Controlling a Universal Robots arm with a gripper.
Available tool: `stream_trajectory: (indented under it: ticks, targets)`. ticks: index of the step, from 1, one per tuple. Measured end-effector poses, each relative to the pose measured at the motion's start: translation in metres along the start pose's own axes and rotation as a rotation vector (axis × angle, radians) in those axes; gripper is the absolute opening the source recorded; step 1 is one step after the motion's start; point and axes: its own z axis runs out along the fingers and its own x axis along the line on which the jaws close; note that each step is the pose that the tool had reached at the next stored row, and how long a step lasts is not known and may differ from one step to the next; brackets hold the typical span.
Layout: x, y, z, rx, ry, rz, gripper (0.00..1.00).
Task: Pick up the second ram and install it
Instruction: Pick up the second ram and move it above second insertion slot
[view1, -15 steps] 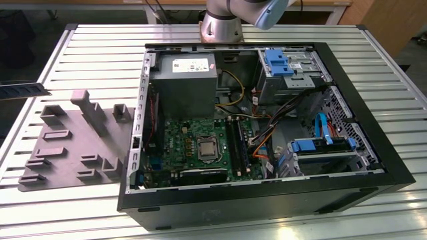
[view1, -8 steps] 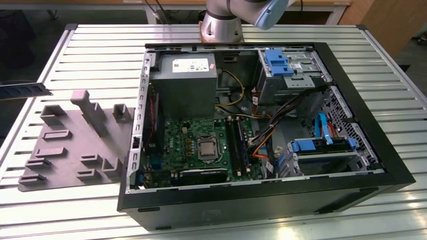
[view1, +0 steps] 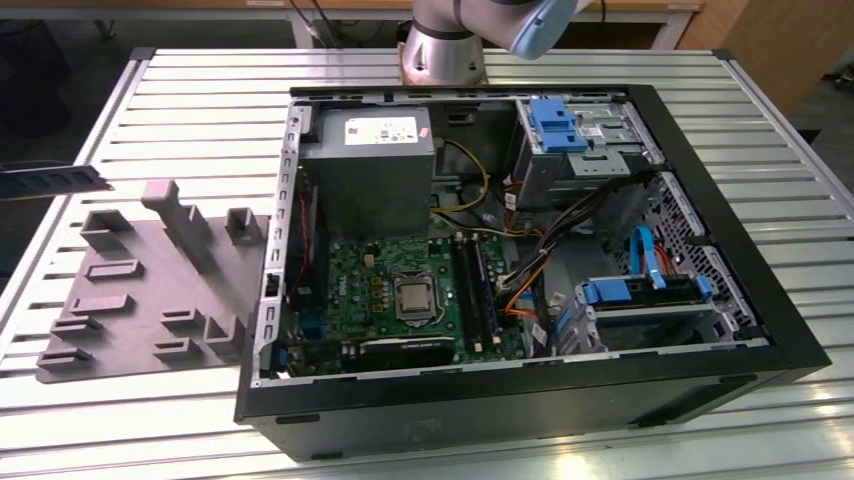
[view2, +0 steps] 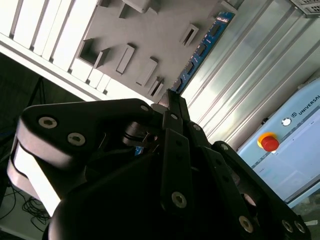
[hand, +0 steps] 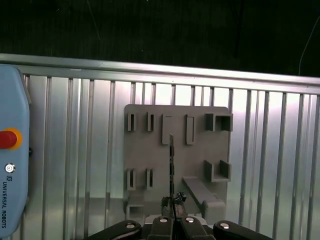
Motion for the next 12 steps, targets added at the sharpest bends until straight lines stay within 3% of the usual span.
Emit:
stream_trajectory:
  ticks: [12]
  targets:
    - [0.0004,-0.0103,0.0004,0.0,0.0,0.0,0.12]
